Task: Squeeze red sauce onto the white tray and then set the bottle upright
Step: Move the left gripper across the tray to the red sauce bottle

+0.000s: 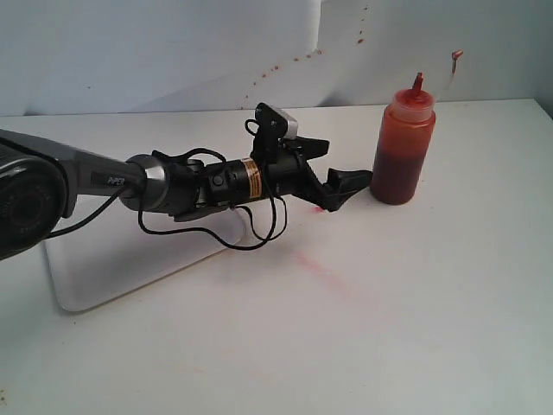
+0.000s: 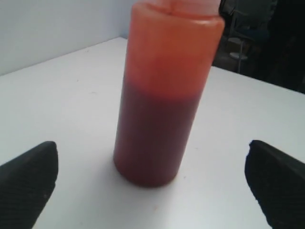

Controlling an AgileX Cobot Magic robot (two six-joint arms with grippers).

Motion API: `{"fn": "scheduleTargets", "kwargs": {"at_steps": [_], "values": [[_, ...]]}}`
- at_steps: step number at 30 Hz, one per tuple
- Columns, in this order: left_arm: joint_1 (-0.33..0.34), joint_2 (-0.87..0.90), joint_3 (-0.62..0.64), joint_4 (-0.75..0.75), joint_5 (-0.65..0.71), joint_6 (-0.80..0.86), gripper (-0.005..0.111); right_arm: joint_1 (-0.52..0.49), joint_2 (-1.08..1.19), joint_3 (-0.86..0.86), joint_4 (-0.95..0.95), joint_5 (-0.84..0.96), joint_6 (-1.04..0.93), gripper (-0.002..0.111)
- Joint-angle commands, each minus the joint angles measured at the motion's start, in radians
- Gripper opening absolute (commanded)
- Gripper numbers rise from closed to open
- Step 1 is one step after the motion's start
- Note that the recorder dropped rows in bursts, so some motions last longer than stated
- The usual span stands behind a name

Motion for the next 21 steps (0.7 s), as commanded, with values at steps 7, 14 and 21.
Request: {"fn": "scheduleTargets", "kwargs": {"at_steps": [7,14,21], "values": [[-0.062,-0.007,-0.005,-0.111,0.095,0.073,0.104,0.001,-0.005,0.004,-0.013,-0.003,0.000,0.000],[-0.103,0.017,-0.074,-0.217,0.259,0.142,0.104,0.001,-0.005,0.004,-0.013,-0.003,0.000,0.000],[-0.139,0.116,-0.201,-0.208,0.324,0.074,0.104,0.001,-0.005,0.004,-0.013,-0.003,0.000,0.000]]}}
